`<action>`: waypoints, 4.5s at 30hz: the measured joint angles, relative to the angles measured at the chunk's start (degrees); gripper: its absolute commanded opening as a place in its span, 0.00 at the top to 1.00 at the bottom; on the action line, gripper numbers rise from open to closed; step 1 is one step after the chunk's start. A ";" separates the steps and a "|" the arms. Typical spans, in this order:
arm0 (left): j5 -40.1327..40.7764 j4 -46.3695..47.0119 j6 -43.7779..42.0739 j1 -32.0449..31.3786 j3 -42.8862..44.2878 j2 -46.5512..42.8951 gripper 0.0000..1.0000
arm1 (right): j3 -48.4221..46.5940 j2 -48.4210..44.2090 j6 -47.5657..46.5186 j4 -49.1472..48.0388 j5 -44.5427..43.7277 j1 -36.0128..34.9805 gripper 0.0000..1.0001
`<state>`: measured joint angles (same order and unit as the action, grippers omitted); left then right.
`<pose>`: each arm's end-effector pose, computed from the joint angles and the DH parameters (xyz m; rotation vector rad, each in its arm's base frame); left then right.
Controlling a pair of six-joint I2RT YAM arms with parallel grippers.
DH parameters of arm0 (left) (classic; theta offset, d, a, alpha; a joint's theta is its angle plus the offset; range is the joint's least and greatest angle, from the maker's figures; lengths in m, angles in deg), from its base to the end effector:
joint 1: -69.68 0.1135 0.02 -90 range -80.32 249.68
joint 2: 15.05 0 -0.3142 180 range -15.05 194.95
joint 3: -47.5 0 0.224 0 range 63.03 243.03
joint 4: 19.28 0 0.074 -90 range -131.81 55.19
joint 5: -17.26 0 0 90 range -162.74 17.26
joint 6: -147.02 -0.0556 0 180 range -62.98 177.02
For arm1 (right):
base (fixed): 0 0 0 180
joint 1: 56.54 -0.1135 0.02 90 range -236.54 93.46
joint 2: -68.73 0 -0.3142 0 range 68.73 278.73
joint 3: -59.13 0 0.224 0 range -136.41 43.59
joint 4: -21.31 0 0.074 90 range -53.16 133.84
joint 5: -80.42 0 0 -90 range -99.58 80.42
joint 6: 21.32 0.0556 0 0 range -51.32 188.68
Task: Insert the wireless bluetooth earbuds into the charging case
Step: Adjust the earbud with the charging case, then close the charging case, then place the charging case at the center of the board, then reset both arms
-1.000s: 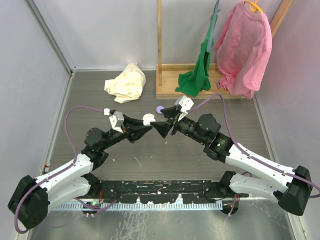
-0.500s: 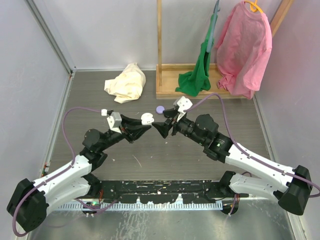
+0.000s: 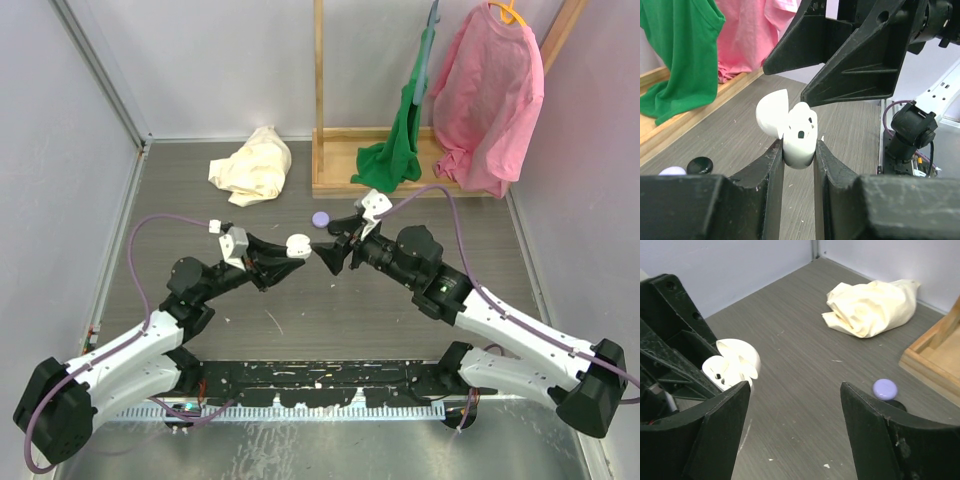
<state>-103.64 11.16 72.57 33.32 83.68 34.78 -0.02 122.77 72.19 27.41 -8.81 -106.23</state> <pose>0.1051 -0.1128 0.3359 0.7205 1.2080 -1.1043 0.1212 0.1440 0.3855 -0.6519 1.5014 0.7302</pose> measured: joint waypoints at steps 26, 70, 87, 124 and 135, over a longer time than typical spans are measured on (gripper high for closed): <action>-2.84 -0.35 1.14 0.00 -0.07 3.82 0.96 | -4.72 16.39 33.94 -10.99 40.79 12.37 0.28; 17.14 -29.09 22.64 0.83 23.47 40.79 0.90 | 11.91 -9.88 8.20 11.80 -2.47 15.74 0.18; 20.35 -38.75 32.11 3.26 41.53 60.89 0.58 | 17.22 -19.56 6.73 12.74 -15.50 15.76 0.18; 37.97 -77.37 19.96 10.56 31.28 0.61 0.02 | 6.12 -29.75 10.80 37.18 -26.27 15.80 0.00; 42.25 -87.73 5.79 10.56 35.23 -25.07 0.02 | 5.55 -33.14 10.40 40.98 -29.92 15.80 0.00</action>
<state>-61.39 -76.57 78.37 43.88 118.91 9.71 5.53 89.64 82.59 68.39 -38.73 -90.43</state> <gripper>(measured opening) 0.980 0.999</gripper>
